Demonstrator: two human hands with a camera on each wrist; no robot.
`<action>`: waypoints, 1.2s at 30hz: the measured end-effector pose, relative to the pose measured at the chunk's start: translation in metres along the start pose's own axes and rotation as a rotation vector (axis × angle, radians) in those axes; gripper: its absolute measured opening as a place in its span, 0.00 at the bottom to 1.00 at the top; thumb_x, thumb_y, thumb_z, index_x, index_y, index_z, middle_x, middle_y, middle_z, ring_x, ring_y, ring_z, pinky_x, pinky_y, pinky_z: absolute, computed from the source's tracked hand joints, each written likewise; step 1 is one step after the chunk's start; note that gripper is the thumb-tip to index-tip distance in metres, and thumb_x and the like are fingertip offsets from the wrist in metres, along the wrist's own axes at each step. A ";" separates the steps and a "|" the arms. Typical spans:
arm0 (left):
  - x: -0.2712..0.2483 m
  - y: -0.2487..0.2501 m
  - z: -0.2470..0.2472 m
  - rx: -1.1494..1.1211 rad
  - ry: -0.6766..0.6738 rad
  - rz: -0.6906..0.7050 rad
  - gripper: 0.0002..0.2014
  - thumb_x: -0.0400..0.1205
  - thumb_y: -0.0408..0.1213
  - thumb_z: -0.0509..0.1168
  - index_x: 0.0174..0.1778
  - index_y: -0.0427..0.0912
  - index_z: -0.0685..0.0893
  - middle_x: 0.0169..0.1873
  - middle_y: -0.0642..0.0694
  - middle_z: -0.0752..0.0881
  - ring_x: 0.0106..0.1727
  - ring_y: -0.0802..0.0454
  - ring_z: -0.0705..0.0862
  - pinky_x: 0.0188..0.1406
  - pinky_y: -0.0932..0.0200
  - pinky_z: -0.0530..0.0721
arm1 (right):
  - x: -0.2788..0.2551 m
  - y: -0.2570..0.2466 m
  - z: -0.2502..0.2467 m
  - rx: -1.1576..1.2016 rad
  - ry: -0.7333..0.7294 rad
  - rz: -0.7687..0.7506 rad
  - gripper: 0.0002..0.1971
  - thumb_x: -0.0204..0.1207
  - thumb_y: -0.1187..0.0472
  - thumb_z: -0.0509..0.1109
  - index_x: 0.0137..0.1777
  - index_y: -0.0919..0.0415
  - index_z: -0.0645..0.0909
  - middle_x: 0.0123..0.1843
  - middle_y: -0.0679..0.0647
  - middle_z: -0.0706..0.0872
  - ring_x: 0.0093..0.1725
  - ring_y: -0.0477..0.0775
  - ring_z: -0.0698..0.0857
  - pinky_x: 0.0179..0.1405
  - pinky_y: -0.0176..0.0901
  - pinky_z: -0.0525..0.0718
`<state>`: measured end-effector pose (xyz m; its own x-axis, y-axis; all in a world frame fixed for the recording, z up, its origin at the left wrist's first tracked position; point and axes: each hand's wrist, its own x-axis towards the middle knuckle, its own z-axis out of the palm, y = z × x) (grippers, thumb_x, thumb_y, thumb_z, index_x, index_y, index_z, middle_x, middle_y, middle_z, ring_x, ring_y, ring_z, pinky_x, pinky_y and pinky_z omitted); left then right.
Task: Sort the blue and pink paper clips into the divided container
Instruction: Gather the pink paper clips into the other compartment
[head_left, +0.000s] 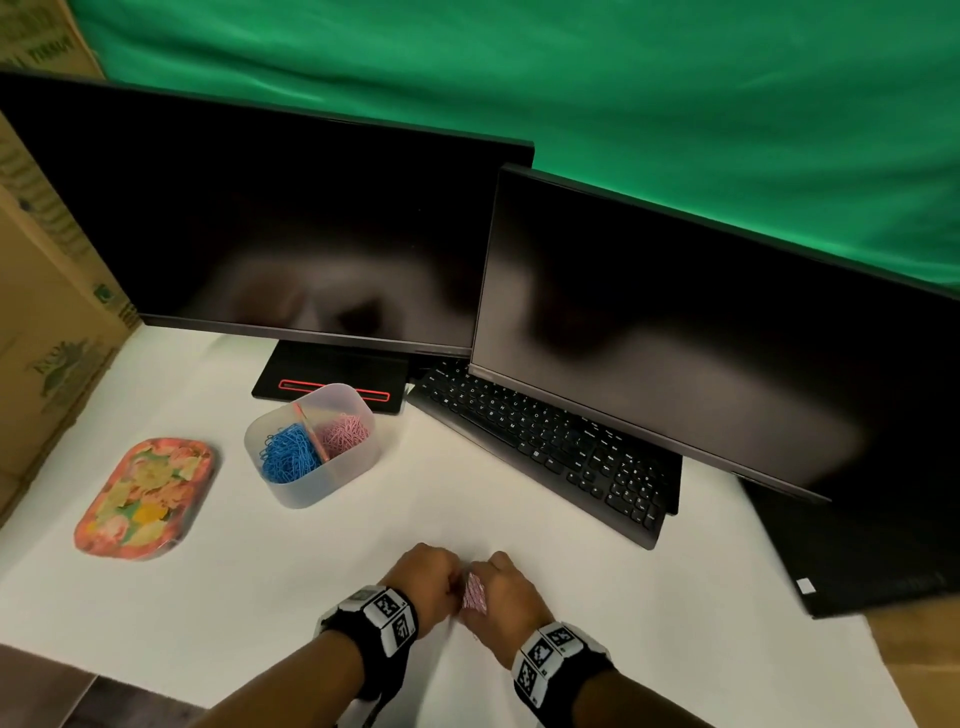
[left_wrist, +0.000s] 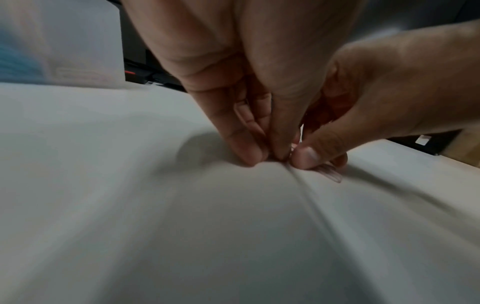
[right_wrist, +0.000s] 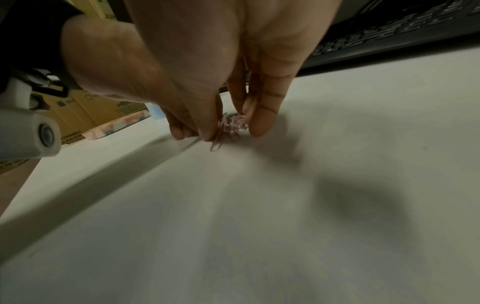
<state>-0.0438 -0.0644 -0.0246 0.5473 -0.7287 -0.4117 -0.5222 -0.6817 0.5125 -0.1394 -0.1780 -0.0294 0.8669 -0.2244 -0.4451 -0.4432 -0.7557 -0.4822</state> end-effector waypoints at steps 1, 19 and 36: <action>0.001 -0.001 0.000 -0.014 0.010 -0.014 0.05 0.76 0.37 0.65 0.41 0.41 0.86 0.26 0.59 0.72 0.38 0.53 0.78 0.38 0.64 0.72 | 0.000 0.000 0.000 0.009 0.007 0.002 0.15 0.75 0.55 0.68 0.63 0.49 0.79 0.58 0.50 0.75 0.54 0.55 0.83 0.57 0.48 0.83; -0.002 -0.034 -0.021 -0.251 0.153 -0.133 0.08 0.78 0.36 0.68 0.50 0.44 0.90 0.45 0.49 0.90 0.46 0.53 0.88 0.48 0.67 0.83 | 0.024 -0.007 -0.020 -0.009 -0.005 0.137 0.08 0.79 0.62 0.65 0.53 0.60 0.85 0.48 0.54 0.85 0.49 0.55 0.86 0.46 0.37 0.83; -0.009 -0.053 -0.036 -0.219 0.179 -0.136 0.13 0.73 0.38 0.64 0.50 0.52 0.89 0.46 0.59 0.88 0.46 0.60 0.84 0.49 0.70 0.76 | 0.120 -0.152 -0.124 0.257 0.079 -0.107 0.11 0.74 0.70 0.67 0.37 0.58 0.89 0.35 0.54 0.87 0.31 0.56 0.90 0.33 0.40 0.89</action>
<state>0.0026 -0.0192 -0.0214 0.7192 -0.5951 -0.3585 -0.2932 -0.7278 0.6199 0.0602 -0.1668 0.0840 0.9225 -0.2063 -0.3264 -0.3828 -0.5990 -0.7033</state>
